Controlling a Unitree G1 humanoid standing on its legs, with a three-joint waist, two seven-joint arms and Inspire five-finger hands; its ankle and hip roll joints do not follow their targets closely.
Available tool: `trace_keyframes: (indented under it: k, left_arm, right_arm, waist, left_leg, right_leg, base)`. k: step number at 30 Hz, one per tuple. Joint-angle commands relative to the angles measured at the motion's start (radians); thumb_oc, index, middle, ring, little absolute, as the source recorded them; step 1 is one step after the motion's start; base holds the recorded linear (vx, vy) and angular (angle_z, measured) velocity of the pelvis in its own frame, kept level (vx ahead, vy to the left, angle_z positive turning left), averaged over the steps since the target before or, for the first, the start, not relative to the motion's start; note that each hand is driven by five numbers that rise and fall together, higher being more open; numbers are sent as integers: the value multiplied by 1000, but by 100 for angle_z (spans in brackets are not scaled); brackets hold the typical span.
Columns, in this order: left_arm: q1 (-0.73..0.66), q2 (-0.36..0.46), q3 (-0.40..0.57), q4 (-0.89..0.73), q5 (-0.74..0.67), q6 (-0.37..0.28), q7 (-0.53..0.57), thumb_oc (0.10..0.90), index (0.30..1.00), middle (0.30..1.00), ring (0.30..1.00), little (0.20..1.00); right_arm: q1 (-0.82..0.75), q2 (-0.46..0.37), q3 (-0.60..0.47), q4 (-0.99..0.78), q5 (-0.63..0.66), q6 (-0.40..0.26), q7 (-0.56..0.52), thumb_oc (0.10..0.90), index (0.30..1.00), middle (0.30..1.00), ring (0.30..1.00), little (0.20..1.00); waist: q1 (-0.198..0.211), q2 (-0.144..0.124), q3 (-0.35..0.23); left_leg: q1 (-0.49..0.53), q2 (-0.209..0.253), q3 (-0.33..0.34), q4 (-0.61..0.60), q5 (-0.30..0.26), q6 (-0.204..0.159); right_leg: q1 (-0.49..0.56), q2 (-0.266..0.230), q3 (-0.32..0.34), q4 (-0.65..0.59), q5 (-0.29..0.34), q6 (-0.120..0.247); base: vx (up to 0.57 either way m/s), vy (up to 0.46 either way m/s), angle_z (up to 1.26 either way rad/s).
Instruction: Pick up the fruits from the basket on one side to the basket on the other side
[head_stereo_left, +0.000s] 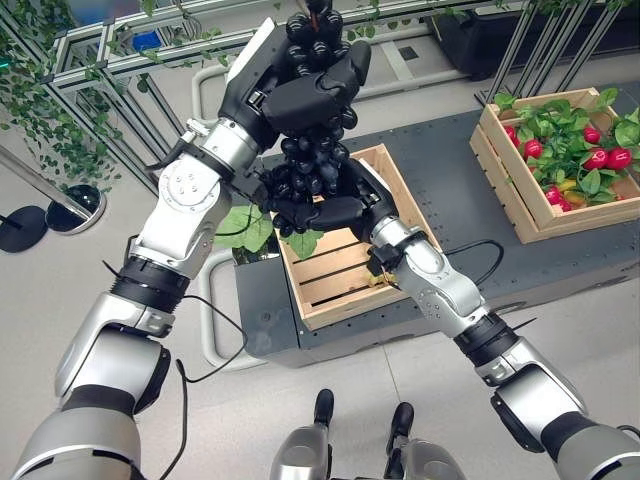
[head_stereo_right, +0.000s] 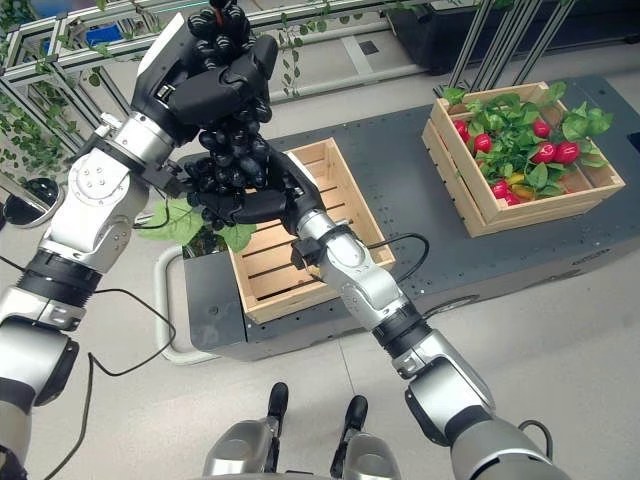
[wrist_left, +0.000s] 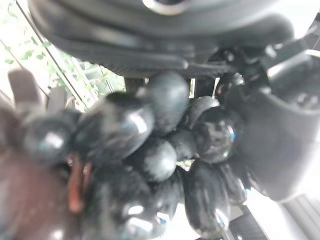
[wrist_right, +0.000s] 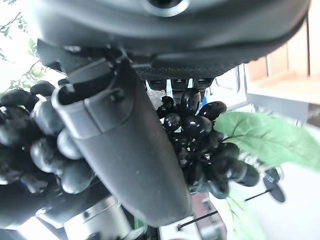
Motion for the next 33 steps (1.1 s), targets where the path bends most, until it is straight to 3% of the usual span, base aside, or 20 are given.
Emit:
trace_keyframes:
  k: [1,6,13,17,18,26,33]
  left_arm:
    - [-56,-119,-47,32,-105,-70,-19,400,300,300,300,300]
    - [-43,-159,-59,-7,-120,-36,-86,400,300,300,300,300]
    - [-20,-176,-80,1,-95,12,-165,400,300,300,300,300]
    - [-5,-159,-79,53,-100,4,-184,400,300,300,300,300]
    - [5,-149,-69,72,-110,4,-188,400,300,300,300,300]
    - [13,-137,-48,139,-130,-35,-142,400,300,300,300,300]
    - [24,-144,-14,230,-109,-78,-27,400,300,300,300,300]
  right_arm:
    - [-5,136,31,112,81,-62,-1,800,900,900,900,900]
    - [-28,147,24,137,119,-76,-6,800,900,900,900,900]
    - [-60,165,-10,118,192,-171,7,800,900,900,900,900]
    - [-50,164,-22,99,248,-224,40,800,900,900,900,900]
    - [-35,162,-34,84,278,-252,56,400,300,300,300,300]
    - [5,161,-52,98,322,-289,115,400,300,300,300,300]
    - [7,164,-55,99,310,-290,112,400,300,300,300,300]
  waist:
    - [20,-17,-382]
    - [23,-21,-385]
    - [28,-22,-387]
    - [27,-21,-390]
    - [27,-20,-393]
    - [25,-14,-391]
    - [22,-13,-389]
  left_leg:
    - [28,-22,8,1,-121,2]
    - [30,-20,9,1,-123,3]
    - [32,-22,3,1,-123,7]
    - [35,-21,7,1,-123,8]
    - [36,-21,7,1,-125,9]
    - [34,-19,8,1,-122,8]
    - [36,-20,3,1,-123,7]
  right_leg:
    - [75,-87,-11,2,-79,20]
    - [76,-86,-11,2,-79,17]
    - [78,-87,-11,2,-77,16]
    - [80,-87,-11,2,-77,17]
    - [81,-87,-11,2,-78,18]
    - [78,-87,-15,2,-78,19]
    - [81,-88,-16,2,-81,16]
  base:
    - [0,0,0]
    - [0,0,0]
    - [0,0,0]
    - [0,0,0]
    - [0,0,0]
    - [0,-1,1]
    - [0,0,0]
